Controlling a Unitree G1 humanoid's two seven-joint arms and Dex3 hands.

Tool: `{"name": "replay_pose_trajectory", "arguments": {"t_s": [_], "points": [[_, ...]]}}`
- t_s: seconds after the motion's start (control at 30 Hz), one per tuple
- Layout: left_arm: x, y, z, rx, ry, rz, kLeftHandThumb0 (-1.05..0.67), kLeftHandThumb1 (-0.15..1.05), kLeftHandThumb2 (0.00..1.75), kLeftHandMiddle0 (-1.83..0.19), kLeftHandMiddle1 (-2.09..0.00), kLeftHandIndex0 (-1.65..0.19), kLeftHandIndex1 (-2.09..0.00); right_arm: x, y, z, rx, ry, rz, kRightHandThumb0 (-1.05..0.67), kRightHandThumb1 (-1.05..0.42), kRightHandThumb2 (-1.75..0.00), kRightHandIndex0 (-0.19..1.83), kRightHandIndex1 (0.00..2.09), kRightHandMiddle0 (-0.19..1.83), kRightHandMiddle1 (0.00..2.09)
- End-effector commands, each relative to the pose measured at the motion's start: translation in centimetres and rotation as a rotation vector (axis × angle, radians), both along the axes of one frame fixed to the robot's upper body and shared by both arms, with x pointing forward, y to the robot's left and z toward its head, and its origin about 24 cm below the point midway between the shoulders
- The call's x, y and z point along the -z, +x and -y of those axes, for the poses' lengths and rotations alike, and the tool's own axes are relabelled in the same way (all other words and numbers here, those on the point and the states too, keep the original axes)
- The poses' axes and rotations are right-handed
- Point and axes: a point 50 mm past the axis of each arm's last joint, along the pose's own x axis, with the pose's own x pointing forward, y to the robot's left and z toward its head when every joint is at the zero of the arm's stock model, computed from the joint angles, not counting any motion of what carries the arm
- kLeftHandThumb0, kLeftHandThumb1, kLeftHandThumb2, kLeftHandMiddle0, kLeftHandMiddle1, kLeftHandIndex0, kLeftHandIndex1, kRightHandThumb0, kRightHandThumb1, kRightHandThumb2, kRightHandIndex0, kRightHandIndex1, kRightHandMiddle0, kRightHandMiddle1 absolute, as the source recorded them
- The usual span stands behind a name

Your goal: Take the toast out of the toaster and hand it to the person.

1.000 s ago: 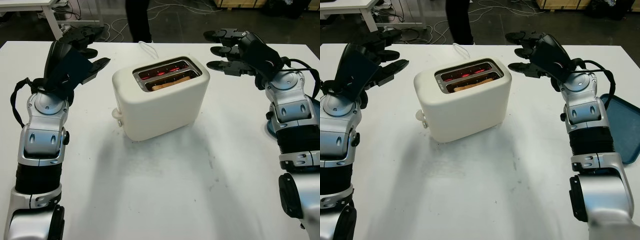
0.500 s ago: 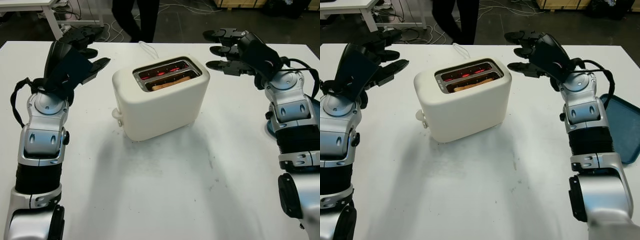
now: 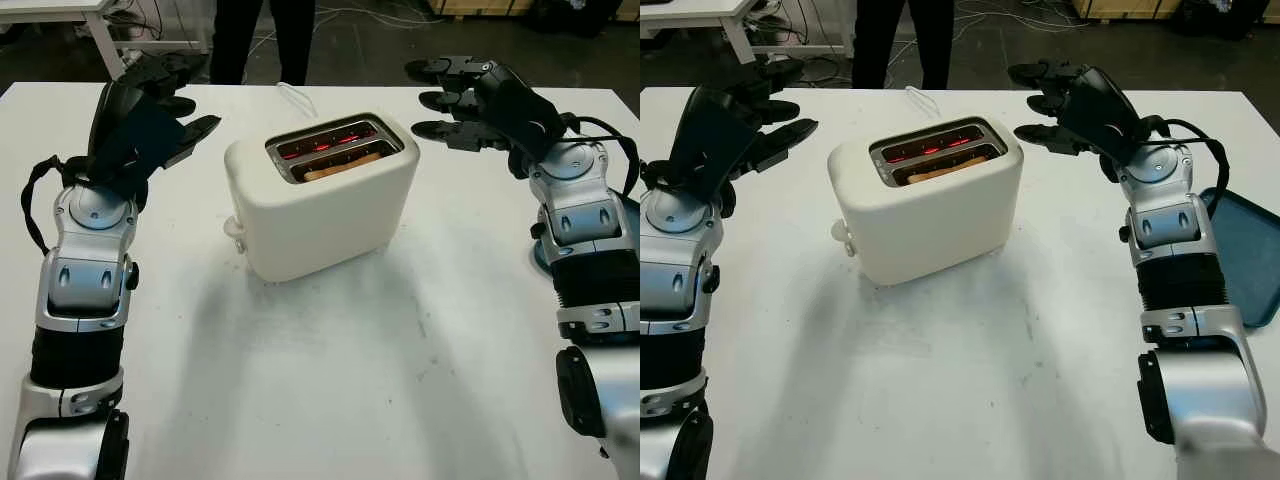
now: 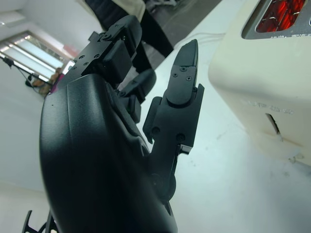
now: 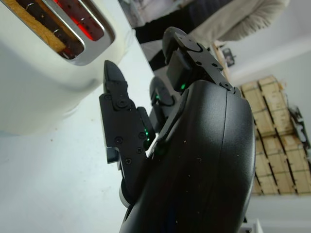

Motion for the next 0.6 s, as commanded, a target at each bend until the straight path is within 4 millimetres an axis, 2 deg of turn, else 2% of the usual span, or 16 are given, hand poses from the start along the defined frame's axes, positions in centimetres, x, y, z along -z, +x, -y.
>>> {"name": "replay_pose_trajectory", "arguments": {"t_s": [0.0,0.57], "points": [[-0.29,-0.05,-0.11,-0.008,0.018,0.015,-0.28,0.92,0.15,-0.29,-0.79,-0.57,-0.05,0.17,-0.09,-0.13,-0.005,0.003,0.0,-0.15,-0.92,-0.08,0.48,0.02,0.48,0.01],[-0.2,-0.09,-0.19,-0.011,0.017,0.013,-0.25,0.92,0.16,-0.29,-0.79,-0.57,-0.05,0.18,-0.07,-0.3,-0.003,-0.009,-0.008,-0.13,-0.92,-0.09,0.47,0.01,0.48,0.0]]}}
